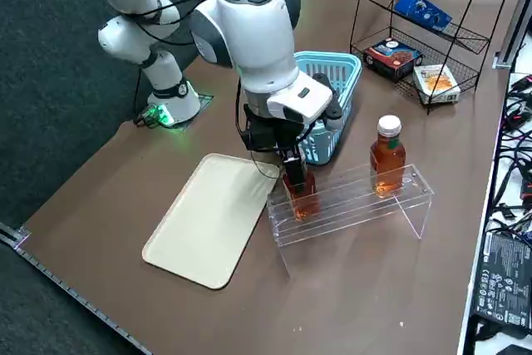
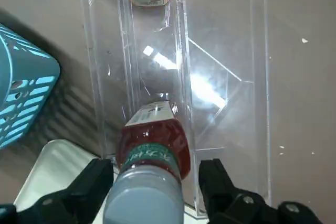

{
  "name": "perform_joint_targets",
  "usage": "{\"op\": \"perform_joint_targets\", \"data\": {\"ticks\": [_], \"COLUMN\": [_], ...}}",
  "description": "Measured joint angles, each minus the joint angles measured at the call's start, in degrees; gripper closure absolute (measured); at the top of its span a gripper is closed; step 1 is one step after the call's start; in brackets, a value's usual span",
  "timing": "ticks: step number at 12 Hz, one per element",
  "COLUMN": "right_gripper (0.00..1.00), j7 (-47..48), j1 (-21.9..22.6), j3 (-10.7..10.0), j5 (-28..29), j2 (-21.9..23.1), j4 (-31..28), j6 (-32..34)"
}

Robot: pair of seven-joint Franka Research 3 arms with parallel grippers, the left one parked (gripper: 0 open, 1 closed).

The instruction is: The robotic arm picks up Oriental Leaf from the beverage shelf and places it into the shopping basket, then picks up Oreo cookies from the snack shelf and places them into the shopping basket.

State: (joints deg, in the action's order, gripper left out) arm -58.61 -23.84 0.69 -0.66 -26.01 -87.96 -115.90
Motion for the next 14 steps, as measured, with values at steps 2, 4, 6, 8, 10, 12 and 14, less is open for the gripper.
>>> {"op": "perform_joint_targets", "data": {"ticks": [2,4,6,8,10,12,14], "right_gripper": [0.0,0.0,0.0,0.0,0.01,0.21,0.27], "j7": [0.0,-0.1,-0.1,-0.1,-0.2,-0.2,-0.2], "j1": [0.0,0.0,0.1,0.2,0.2,0.2,0.2], "j3": [0.0,0.1,0.4,0.6,0.6,0.6,0.6], "j5": [0.0,0.0,0.0,0.0,0.0,0.0,0.0], "j2": [0.1,0.1,0.2,0.2,0.2,0.3,0.3], "j4": [0.0,0.0,0.1,0.1,0.1,0.1,0.1], "j6": [0.0,0.0,0.0,0.0,0.0,0.0,0.0]}}
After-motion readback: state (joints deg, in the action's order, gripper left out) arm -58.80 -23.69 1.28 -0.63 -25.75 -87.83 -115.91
